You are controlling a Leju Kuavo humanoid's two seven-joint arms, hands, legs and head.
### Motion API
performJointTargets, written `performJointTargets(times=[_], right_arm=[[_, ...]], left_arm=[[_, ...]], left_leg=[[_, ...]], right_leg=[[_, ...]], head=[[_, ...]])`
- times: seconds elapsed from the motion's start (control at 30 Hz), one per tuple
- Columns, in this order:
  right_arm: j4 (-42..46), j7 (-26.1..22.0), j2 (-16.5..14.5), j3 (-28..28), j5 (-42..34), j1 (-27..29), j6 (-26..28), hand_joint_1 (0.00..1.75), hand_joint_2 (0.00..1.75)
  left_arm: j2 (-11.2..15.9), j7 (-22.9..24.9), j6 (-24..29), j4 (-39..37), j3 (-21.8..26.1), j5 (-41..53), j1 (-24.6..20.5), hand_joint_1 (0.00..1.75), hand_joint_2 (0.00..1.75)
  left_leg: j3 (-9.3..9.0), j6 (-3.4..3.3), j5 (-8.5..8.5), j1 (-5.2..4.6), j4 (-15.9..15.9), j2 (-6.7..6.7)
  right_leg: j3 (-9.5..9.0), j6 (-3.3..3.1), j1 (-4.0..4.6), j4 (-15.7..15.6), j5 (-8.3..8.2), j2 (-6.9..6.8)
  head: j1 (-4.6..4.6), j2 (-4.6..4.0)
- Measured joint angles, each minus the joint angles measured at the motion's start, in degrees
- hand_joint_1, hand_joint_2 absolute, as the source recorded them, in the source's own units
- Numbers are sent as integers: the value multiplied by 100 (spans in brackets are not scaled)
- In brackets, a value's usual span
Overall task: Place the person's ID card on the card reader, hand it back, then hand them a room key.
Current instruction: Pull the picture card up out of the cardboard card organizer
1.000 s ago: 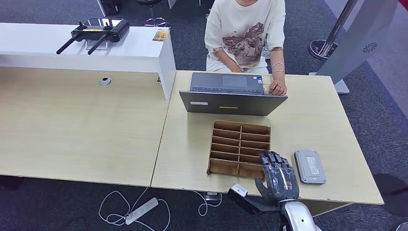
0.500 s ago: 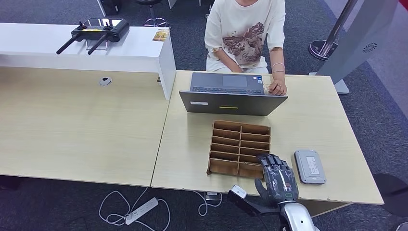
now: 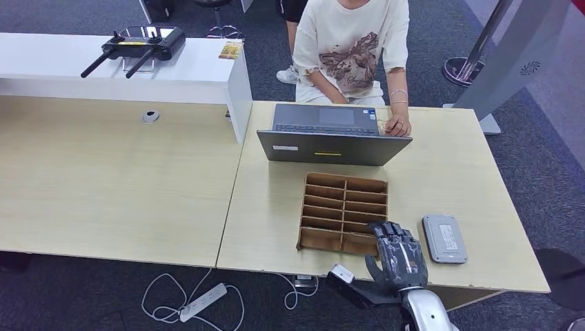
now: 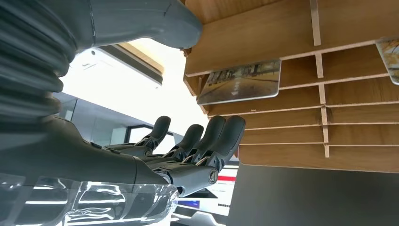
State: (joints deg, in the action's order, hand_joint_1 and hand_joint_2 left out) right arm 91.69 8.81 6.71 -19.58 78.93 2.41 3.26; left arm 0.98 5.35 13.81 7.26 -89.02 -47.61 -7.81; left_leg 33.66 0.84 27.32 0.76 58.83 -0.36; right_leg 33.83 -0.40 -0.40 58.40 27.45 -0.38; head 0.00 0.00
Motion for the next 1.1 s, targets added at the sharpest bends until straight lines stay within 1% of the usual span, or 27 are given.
performJointTargets(times=[0.13,0.23,0.4,0.5,0.77,0.83,0.9,1.1], right_arm=[[-74,-40,0,-38,-9,-93,1,64,175],[-131,-63,0,-75,-25,-148,2,68,175],[-227,-86,0,-131,-83,-243,2,69,175],[-277,-86,0,-150,-81,-286,2,72,175],[-350,-86,-2,-215,-81,-361,2,98,175],[-358,-86,-3,-232,-81,-375,2,113,175],[-365,-85,-10,-244,-81,-386,1,124,175],[-367,-72,-53,-254,-75,-436,-3,134,175]], left_arm=[[-3,-1,0,0,0,-4,-11,0,0],[-4,-1,0,0,0,-7,-14,0,0],[-4,-2,0,0,0,-21,-20,0,0],[-4,-2,0,0,0,-21,-22,0,0],[-4,8,-37,0,0,15,-43,0,0],[-4,9,-45,0,0,16,-49,0,0],[-4,11,-49,0,0,16,-52,0,0],[-2,23,-61,0,0,14,-63,0,0]], left_leg=[[0,0,0,0,0,0],[0,0,0,0,0,0],[0,0,0,0,0,0],[0,0,0,0,0,-1],[0,0,0,0,0,-1],[-1,0,0,0,0,-1],[0,0,0,0,0,-1],[-1,0,0,0,0,0]], right_leg=[[0,0,0,0,0,0],[0,0,0,0,0,0],[0,0,0,0,0,0],[0,0,0,0,0,0],[0,0,0,0,-1,0],[0,-1,0,0,-1,0],[0,-1,0,0,-1,0],[0,-1,0,0,-1,0]], head=[[-1,0],[-1,0],[0,0],[0,0],[-1,0],[-1,0],[0,0],[0,0]])
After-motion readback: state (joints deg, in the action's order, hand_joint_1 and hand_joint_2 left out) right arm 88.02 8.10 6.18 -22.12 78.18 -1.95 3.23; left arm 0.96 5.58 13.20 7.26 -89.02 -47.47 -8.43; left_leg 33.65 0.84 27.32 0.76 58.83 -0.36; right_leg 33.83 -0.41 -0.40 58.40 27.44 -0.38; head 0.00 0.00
